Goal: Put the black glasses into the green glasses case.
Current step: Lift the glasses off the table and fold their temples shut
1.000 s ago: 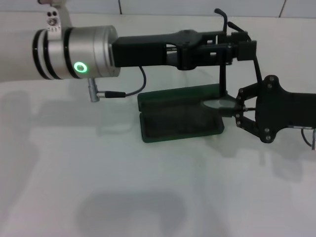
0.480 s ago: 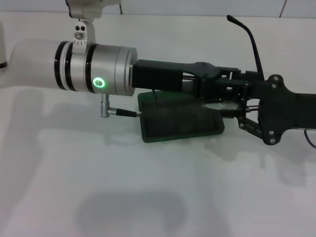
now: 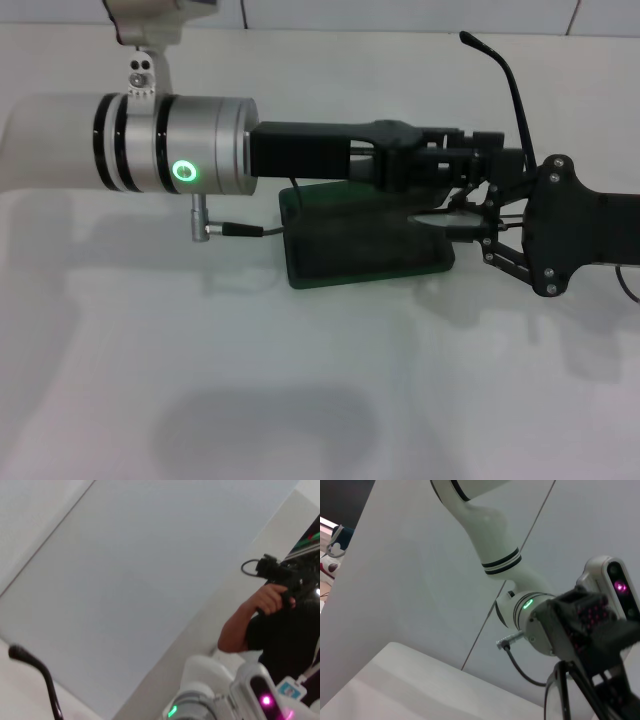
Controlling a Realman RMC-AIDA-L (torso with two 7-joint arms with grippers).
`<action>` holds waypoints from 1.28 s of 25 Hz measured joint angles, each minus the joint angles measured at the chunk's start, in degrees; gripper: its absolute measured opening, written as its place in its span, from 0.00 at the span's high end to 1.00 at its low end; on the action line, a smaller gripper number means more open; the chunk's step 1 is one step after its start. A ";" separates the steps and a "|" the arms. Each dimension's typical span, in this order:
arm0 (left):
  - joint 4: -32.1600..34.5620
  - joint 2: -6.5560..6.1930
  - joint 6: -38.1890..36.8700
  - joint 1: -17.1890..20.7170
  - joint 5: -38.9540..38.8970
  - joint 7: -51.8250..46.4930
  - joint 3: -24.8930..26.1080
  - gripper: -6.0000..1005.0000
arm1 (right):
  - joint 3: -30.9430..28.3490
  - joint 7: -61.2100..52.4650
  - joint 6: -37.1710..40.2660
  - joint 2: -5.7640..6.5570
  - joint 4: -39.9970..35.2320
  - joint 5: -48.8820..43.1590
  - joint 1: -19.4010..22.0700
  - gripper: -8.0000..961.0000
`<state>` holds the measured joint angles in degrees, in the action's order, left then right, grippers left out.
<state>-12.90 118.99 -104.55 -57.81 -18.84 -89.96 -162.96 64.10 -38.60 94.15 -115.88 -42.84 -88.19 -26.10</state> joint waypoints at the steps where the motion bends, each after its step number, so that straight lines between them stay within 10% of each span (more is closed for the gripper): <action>1: -0.02 0.09 0.17 -0.08 0.54 -0.09 -0.02 0.37 | 0.03 -0.01 0.00 0.00 -0.04 -0.02 0.00 0.85; 16: -1.50 -1.14 0.82 3.10 -4.43 3.60 0.01 0.37 | -0.22 -0.14 6.99 0.28 -1.98 0.31 1.91 0.83; 23: -0.31 0.74 18.18 5.68 -4.61 10.86 0.00 0.38 | 4.49 -1.33 20.98 -0.04 0.58 4.97 0.51 0.83; 32: 4.36 0.31 11.05 4.29 -3.87 17.82 0.00 0.38 | 9.62 -1.58 11.74 -0.31 13.01 6.69 -5.82 0.81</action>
<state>-8.54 119.30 -93.51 -53.52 -22.70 -72.14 -162.95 73.72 -40.18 105.89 -116.18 -29.82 -81.50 -31.92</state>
